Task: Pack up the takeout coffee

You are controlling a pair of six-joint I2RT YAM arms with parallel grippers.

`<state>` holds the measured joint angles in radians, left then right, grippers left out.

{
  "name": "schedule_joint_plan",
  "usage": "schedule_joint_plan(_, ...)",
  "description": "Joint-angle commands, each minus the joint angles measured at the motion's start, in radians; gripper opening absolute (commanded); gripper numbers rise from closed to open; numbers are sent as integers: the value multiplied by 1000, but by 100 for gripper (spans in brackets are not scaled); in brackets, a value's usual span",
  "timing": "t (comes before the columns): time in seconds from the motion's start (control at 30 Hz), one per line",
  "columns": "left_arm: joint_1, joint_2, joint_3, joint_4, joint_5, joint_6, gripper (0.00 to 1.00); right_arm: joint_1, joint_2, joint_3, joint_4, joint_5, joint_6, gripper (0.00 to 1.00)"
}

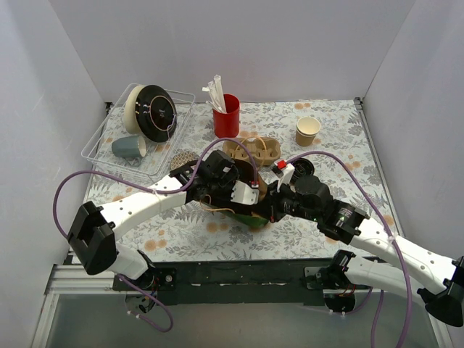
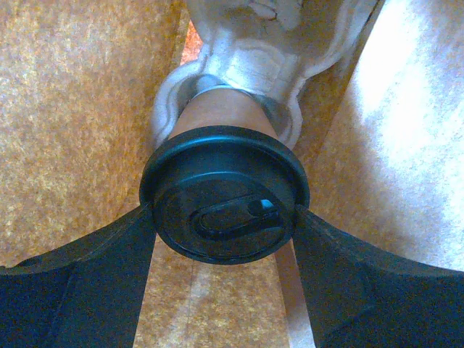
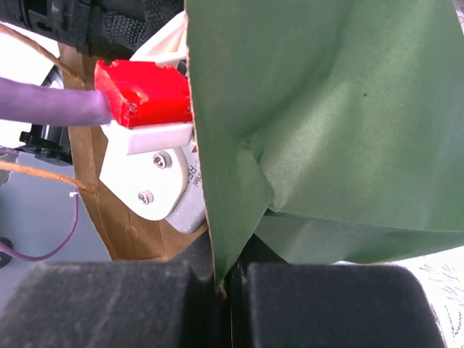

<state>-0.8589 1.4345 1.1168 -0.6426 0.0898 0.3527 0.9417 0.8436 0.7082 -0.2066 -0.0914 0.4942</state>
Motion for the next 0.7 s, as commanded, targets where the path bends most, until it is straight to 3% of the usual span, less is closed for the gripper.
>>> schedule_joint_plan(0.0,-9,17,17,15,129,3,0,6,-11,-26,18,-68,4,1)
schedule_joint_plan(0.57,-9,67,-57,95,166,46,0,5,0,-15,15,-57,7,1)
schedule_joint_plan(0.63,-9,73,-58,100,160,48,4,3,0,-15,13,-57,6,1)
schedule_joint_plan(0.67,-9,73,-58,103,151,49,13,3,0,-13,10,-56,6,1)
